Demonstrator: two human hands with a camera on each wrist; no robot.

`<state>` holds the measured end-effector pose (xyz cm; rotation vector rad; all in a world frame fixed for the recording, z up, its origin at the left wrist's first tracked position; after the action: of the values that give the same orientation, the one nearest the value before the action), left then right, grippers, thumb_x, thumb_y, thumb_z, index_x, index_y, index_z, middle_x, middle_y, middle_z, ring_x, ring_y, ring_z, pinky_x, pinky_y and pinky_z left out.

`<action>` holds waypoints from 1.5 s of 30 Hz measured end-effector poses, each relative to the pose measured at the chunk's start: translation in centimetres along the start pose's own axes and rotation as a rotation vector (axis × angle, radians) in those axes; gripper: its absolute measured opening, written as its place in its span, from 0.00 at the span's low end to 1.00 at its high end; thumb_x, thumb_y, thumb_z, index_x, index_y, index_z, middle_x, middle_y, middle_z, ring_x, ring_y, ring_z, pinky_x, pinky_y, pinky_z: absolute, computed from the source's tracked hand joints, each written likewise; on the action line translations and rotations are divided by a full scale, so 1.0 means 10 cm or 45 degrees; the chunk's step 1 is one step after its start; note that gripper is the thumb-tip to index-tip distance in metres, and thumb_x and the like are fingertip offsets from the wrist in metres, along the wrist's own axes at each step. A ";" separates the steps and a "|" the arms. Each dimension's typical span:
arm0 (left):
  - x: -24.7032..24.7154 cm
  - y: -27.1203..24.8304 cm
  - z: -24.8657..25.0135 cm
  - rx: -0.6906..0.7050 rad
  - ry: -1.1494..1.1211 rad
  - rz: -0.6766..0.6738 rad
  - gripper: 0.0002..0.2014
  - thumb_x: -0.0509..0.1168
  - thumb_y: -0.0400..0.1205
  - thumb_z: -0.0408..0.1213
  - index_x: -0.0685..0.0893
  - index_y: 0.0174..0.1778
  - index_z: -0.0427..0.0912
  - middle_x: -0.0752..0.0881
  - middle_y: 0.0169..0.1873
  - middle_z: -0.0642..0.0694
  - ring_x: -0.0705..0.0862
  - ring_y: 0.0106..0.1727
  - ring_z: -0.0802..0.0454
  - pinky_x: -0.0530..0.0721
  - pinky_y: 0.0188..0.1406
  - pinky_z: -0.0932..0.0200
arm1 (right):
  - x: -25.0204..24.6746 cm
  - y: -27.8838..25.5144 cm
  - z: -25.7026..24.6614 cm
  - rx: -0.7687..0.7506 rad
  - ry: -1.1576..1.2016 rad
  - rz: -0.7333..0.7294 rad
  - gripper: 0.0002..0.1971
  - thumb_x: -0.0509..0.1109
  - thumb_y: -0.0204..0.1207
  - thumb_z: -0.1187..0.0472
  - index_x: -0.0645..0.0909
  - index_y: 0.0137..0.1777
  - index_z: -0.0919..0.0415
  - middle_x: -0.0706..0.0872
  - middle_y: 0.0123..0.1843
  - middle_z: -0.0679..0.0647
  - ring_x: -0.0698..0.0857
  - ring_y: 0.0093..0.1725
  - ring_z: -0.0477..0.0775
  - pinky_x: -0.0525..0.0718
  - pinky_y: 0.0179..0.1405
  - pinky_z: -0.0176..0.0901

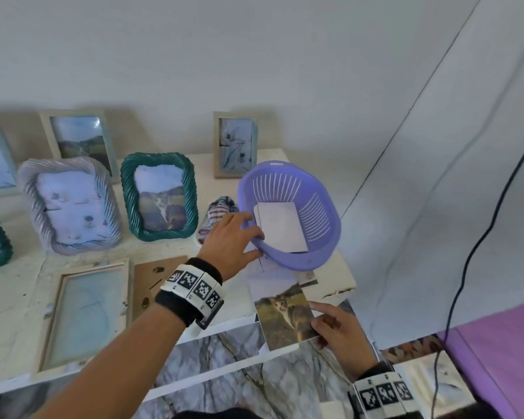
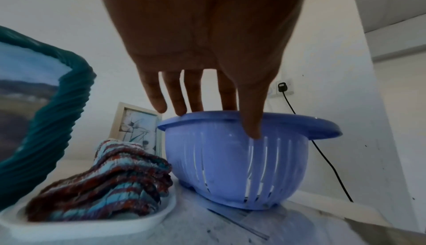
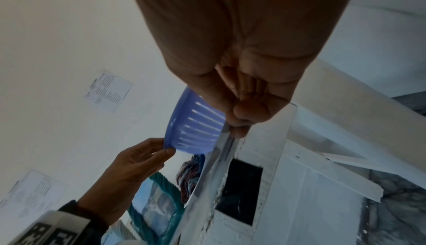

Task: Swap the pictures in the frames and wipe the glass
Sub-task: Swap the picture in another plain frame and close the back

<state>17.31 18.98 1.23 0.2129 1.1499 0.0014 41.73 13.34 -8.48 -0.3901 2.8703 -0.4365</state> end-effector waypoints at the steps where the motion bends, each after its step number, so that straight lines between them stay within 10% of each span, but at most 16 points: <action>1: -0.02 0.03 0.00 0.009 -0.004 0.024 0.16 0.72 0.77 0.50 0.86 0.59 0.51 0.77 0.70 0.44 0.73 0.71 0.40 0.73 0.69 0.41 | -0.06 0.01 -0.01 -0.003 0.007 0.023 0.14 0.64 0.79 0.77 0.84 0.59 0.63 0.82 0.35 0.78 0.82 0.30 0.62 0.80 0.27 0.45; 12: -0.09 0.12 0.01 -0.007 -0.086 0.114 0.17 0.73 0.76 0.51 0.86 0.60 0.52 0.79 0.69 0.44 0.74 0.70 0.42 0.73 0.71 0.43 | -0.30 0.59 -0.38 -0.086 -0.495 0.229 0.06 0.68 0.79 0.65 0.83 0.53 0.59 0.86 0.24 0.52 0.85 0.27 0.50 0.86 0.41 0.47; 20: 0.08 -0.09 0.02 -0.020 -0.066 0.122 0.16 0.76 0.75 0.47 0.88 0.58 0.49 0.79 0.69 0.42 0.76 0.69 0.40 0.79 0.66 0.41 | -0.26 0.76 -0.51 -0.095 -0.952 0.284 0.09 0.66 0.78 0.52 0.81 0.51 0.57 0.87 0.41 0.54 0.84 0.38 0.53 0.81 0.40 0.42; 27: 0.12 -0.17 -0.04 -0.054 -0.201 0.146 0.25 0.69 0.75 0.62 0.83 0.65 0.54 0.67 0.79 0.43 0.71 0.76 0.41 0.75 0.69 0.43 | -0.83 0.83 -1.51 -0.353 -0.990 0.554 0.07 0.65 0.81 0.59 0.77 0.41 0.60 0.81 0.32 0.52 0.78 0.30 0.48 0.73 0.32 0.35; 39: 0.19 -0.20 -0.06 -0.110 -0.315 0.217 0.24 0.63 0.77 0.65 0.83 0.64 0.56 0.65 0.81 0.48 0.73 0.76 0.46 0.78 0.67 0.47 | 0.94 2.05 -2.13 -0.496 -2.112 -0.525 0.23 0.73 0.75 0.51 0.79 0.66 0.61 0.84 0.62 0.56 0.82 0.60 0.58 0.81 0.54 0.46; 45: 0.16 -0.20 -0.05 -0.119 -0.307 0.224 0.24 0.61 0.77 0.67 0.82 0.62 0.58 0.65 0.81 0.48 0.73 0.76 0.46 0.79 0.66 0.47 | 1.13 2.46 -1.58 -0.347 -2.515 -0.585 0.25 0.85 0.54 0.47 0.80 0.45 0.59 0.79 0.32 0.52 0.79 0.29 0.53 0.82 0.27 0.44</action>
<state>17.28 17.25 -0.75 0.2241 0.8863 0.1801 21.64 36.86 -3.44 -0.8320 0.8779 0.2614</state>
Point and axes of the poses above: each hand's wrist, its own y-axis towards the middle knuckle, its own x-axis out of the palm, z = x × y, the point moved 9 cm from there along y, towards the middle knuckle
